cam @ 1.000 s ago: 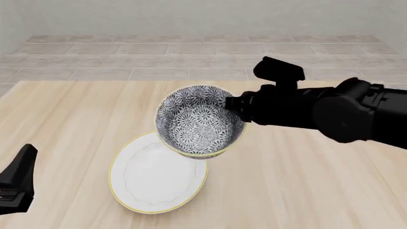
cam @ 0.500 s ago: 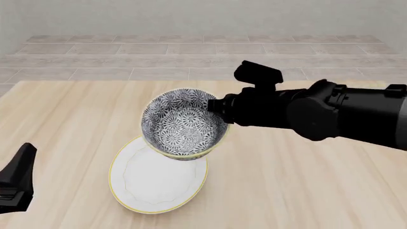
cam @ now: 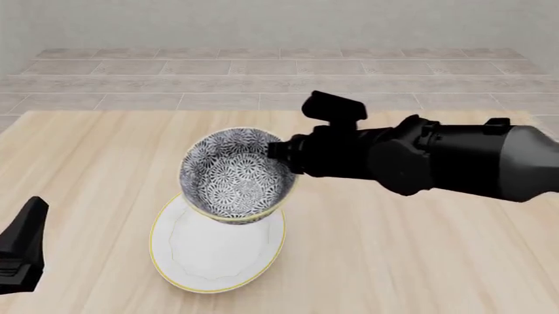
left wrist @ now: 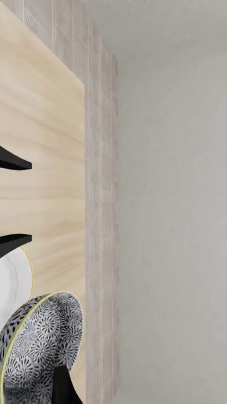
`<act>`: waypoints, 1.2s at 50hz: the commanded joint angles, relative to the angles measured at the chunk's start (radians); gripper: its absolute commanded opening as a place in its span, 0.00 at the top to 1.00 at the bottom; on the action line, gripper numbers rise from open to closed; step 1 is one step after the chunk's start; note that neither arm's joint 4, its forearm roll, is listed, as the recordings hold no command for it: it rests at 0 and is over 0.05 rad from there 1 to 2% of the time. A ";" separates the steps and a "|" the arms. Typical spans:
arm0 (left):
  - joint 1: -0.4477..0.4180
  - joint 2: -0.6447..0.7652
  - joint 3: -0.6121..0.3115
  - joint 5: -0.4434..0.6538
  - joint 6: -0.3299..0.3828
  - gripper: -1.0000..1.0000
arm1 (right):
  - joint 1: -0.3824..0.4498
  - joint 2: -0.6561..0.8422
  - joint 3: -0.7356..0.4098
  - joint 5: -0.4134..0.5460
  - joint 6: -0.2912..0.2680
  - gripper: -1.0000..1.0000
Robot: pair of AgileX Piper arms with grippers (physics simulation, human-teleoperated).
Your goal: Put the bowl on the plate.
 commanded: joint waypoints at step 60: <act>-0.005 -0.032 0.010 0.021 0.002 0.00 | 0.027 0.221 -0.050 -0.133 0.098 1.00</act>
